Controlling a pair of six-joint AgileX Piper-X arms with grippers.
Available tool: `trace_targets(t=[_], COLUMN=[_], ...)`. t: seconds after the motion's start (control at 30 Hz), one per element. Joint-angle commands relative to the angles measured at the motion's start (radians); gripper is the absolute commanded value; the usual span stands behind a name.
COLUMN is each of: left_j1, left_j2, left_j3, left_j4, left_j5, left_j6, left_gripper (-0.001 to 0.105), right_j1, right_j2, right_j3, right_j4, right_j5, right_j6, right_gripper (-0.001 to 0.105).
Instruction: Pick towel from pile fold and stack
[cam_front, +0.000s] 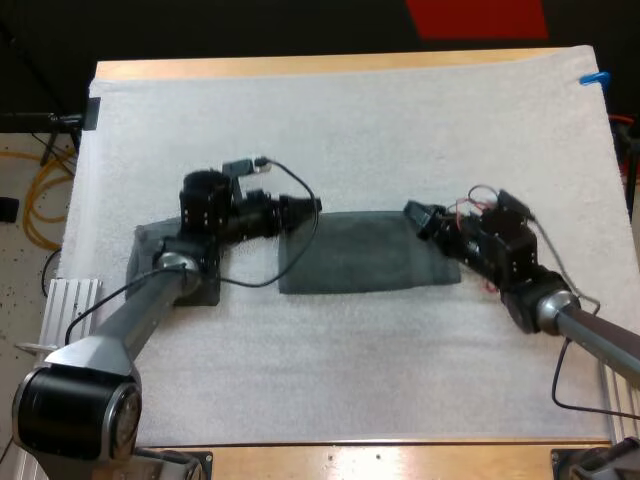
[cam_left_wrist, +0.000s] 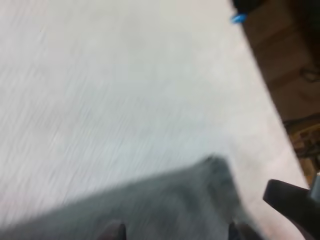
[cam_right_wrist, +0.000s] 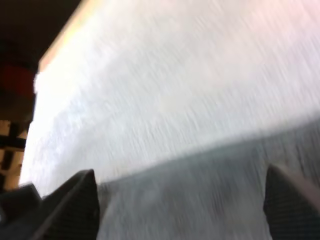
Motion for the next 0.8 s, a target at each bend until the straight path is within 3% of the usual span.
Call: trace_targets(t=[0.0,0.13,0.23,0.3,0.4,0.6,0.77], left_j1=[0.0,0.0,0.0,0.0,0.0,0.0,0.0], left_j2=[-0.023,-0.095,-0.185,-0.257,-0.348,-0.497,-0.55], left_j3=[-0.018,-0.029,-0.029,-0.029,-0.029,-0.029,-0.029], left_j4=[-0.011,0.034,0.145,0.245,0.367,0.59,0.719], left_j5=[0.009,-0.017,-0.065,-0.111,-0.128,-0.132,-0.132], left_j6=[0.014,0.09,0.184,0.259,0.316,0.316,0.323], left_gripper=[0.044,0.044,0.047,0.059,0.075,0.075,0.075], right_j1=[-0.002,-0.002,-0.002,-0.002,-0.002,-0.002,-0.002], right_j2=[-0.023,-0.087,-0.163,-0.222,-0.295,-0.42,-0.431], right_j3=[-0.024,-0.076,-0.12,-0.153,-0.181,-0.204,-0.204], right_j4=[-0.003,0.154,0.331,0.478,0.624,0.904,1.027], right_j5=[0.002,0.019,0.072,0.128,0.165,0.182,0.212], right_j6=[-0.075,-0.245,-0.364,-0.421,-0.459,-0.452,-0.45], right_gripper=[0.067,0.067,0.067,0.067,0.067,0.067,0.067])
